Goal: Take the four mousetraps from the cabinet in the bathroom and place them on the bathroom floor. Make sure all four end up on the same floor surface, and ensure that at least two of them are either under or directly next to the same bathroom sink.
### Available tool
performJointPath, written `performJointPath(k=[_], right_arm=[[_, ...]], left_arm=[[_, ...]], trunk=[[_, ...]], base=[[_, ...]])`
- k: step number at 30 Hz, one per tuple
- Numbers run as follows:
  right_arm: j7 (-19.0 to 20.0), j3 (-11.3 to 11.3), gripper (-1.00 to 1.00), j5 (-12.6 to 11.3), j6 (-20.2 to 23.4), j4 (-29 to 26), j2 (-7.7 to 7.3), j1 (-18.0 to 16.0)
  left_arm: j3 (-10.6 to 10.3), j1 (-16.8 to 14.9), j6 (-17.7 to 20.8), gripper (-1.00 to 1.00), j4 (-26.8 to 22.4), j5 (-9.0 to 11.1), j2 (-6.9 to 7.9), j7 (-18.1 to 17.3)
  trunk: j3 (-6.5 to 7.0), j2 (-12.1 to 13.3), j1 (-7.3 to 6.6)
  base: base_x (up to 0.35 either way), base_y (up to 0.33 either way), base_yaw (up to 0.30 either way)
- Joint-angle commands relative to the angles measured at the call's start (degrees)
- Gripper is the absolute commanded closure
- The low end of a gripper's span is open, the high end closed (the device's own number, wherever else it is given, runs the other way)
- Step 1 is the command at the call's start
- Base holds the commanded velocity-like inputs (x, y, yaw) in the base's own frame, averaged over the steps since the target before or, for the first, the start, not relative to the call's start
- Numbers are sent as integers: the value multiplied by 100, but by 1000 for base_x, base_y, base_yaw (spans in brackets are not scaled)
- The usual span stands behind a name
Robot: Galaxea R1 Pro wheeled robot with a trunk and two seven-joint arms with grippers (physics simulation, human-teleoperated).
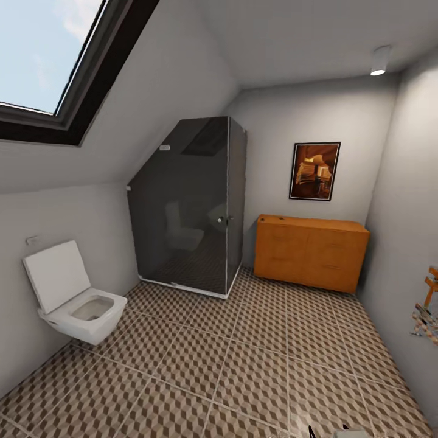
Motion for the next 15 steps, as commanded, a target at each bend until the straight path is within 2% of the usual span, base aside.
performJointPath(k=[1,15], right_arm=[[13,51,-100,-52,-27,22,3,-7],[23,48,-100,-52,-28,22,3,-9]], left_arm=[[-7,-7,-35,-100,21,47,-2,-15],[-7,-7,-35,-100,21,46,1,-15]], trunk=[[0,-5,3],[-5,-5,3]], base=[[0,0,-275],[0,0,-292]])
